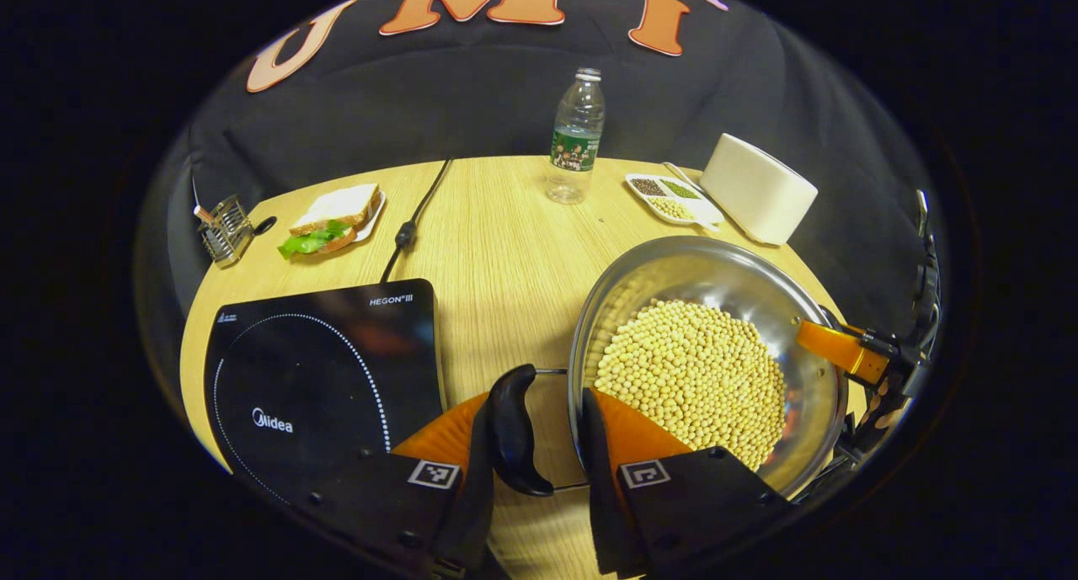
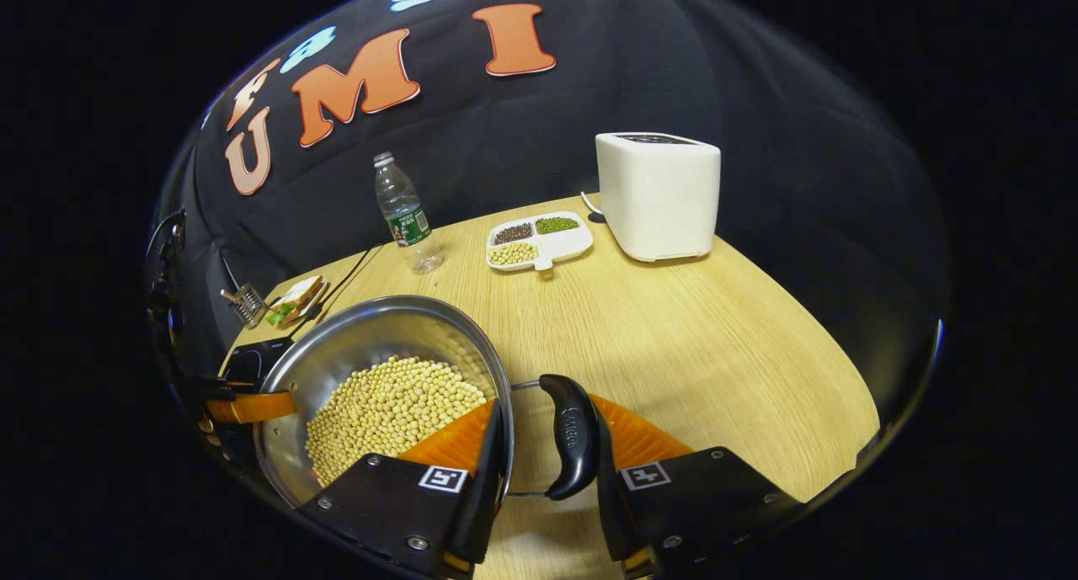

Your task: First push the handle of the pot to place it horizontally, then grasp the pot with both hands and set it on the induction cooktop.

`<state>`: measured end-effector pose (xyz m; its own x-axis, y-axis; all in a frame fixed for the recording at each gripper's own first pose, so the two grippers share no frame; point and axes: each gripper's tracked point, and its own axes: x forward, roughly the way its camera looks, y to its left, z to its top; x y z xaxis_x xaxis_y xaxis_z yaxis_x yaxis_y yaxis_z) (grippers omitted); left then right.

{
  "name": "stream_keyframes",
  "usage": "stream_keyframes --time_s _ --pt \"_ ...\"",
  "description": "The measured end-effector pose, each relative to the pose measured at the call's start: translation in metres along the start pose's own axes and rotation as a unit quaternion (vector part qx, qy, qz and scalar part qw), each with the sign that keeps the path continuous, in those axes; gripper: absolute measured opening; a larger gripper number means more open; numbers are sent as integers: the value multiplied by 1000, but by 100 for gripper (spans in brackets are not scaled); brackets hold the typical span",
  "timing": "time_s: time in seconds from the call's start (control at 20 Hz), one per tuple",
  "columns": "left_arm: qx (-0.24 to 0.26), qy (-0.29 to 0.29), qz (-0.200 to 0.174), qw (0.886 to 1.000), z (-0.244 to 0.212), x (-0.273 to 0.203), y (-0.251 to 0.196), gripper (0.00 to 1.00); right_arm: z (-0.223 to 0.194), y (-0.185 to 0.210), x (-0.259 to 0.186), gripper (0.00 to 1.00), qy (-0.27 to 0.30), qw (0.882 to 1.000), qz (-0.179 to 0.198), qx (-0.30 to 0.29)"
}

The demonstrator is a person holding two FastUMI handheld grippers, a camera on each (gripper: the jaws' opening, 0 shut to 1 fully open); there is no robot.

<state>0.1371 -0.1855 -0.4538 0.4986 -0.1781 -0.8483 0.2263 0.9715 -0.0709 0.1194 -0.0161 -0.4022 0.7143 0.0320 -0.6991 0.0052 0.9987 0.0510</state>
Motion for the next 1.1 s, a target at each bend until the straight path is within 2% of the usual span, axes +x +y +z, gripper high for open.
stream_keyframes --time_s 0.2,0.4,0.8,1.1 --pt "-9 -3 -4 1000 7 -7 4 55 5 12 -21 52 -4 1000 3 2" --pt "-13 -22 6 1000 21 -35 23 55 21 43 -40 52 -16 1000 20 13" --pt "-43 -21 37 998 28 -112 110 55 39 142 -66 52 -18 997 76 3" --pt "-72 -20 60 995 23 -144 178 55 40 215 -71 51 -15 994 112 -11"
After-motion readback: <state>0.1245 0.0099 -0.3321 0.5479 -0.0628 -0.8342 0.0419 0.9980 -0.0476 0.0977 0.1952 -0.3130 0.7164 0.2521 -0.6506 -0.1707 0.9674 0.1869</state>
